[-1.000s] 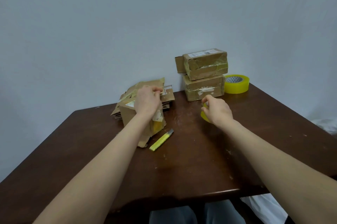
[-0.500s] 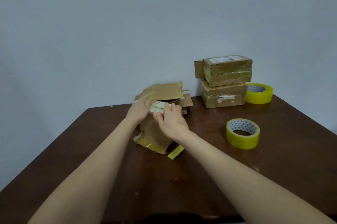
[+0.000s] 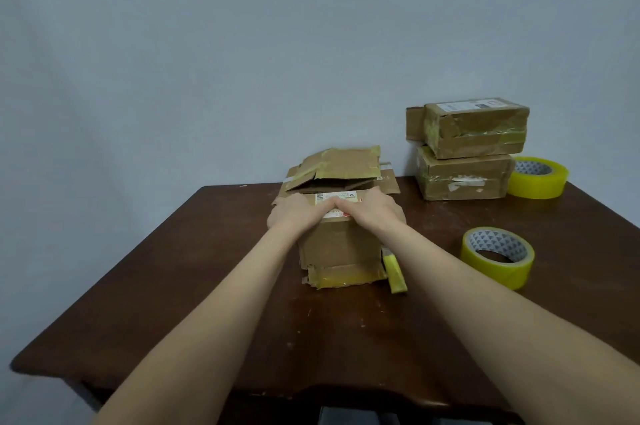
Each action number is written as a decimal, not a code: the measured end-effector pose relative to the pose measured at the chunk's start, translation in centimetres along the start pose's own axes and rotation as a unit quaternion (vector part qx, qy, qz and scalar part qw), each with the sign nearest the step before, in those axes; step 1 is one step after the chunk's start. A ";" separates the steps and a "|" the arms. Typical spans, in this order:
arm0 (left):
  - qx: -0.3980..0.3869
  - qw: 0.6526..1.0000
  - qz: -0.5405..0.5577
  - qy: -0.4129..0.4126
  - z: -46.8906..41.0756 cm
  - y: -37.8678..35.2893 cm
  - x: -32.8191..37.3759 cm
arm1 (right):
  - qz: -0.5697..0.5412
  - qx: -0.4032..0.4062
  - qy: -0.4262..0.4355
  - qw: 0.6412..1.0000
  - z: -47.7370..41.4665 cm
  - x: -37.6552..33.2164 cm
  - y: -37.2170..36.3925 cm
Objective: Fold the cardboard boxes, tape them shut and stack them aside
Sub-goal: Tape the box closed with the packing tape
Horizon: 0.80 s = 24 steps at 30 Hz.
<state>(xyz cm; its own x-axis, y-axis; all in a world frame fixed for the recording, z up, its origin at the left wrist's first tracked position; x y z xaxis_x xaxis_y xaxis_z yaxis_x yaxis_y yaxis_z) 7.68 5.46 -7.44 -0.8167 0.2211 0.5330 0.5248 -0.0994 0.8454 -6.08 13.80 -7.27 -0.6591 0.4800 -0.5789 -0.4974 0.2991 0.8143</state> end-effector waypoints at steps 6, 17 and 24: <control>-0.007 0.998 0.055 0.021 -0.4 -0.7 -0.1 | -0.014 0.002 -0.001 1.000 -0.1 0.2 0.5; 0.031 0.979 0.193 0.065 -0.6 -1.4 -0.3 | -0.005 0.034 -0.028 0.999 -0.4 1.5 1.1; -0.009 0.969 0.245 0.033 -0.3 -1.9 -0.4 | -0.034 -0.009 -0.004 0.999 -0.5 2.1 0.8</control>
<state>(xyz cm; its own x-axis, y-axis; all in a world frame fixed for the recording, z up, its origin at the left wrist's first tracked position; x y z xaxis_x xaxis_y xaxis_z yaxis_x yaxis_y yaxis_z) 6.90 5.25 -9.22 -0.4853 0.0806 0.8706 0.8491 -0.1942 0.4912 -8.12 14.61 -7.84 -0.6198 0.4651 -0.6321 -0.5511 0.3155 0.7725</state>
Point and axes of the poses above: each hand's wrist, its own z-axis away from the middle knuckle, its own y-axis out of the back of the hand, x = y × z, the point moved 4 cm from there along -z, towards the middle knuckle, and after that the axes turned 6 degrees about z, right-handed, at the moved point
